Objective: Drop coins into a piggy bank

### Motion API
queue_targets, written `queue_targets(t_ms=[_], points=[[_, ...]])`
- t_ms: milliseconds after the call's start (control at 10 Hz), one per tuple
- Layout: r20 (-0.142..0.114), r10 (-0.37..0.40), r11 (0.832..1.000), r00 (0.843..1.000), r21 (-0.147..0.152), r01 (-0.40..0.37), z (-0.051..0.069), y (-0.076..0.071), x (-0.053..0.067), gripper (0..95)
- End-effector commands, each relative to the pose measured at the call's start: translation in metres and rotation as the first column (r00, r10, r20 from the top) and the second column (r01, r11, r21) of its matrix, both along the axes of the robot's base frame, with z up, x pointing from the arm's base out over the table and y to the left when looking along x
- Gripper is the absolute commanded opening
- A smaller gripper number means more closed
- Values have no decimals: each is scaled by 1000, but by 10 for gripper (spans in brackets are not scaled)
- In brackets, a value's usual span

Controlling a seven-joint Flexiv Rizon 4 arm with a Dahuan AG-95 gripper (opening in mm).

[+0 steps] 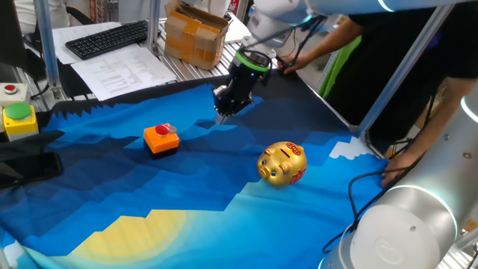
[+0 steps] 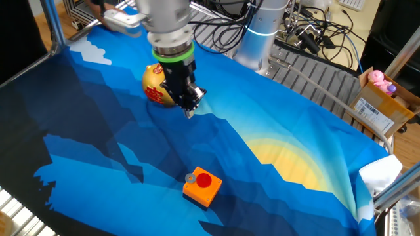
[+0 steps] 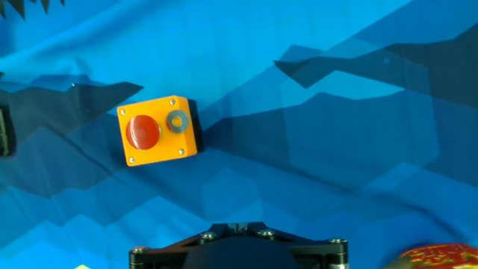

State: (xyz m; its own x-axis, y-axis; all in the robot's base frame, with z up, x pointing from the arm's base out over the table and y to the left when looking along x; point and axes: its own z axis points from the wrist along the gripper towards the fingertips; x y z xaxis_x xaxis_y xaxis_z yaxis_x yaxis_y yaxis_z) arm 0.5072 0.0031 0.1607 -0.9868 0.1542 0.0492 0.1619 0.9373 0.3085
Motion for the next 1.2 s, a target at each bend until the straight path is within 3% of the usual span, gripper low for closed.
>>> queue_targets(t_ms=[100,400,800,1000,1100,1200], points=[[-27,-39,995,999,86,42,-7,1,20,0],[-58,-80,990,995,113,86,-18,3,25,0],[-106,-109,985,988,121,122,-32,4,39,0],[-120,-108,980,987,151,125,-38,3,50,0],[-136,-109,972,985,192,134,-42,4,58,0],[-139,-116,969,983,201,143,-43,6,60,0]])
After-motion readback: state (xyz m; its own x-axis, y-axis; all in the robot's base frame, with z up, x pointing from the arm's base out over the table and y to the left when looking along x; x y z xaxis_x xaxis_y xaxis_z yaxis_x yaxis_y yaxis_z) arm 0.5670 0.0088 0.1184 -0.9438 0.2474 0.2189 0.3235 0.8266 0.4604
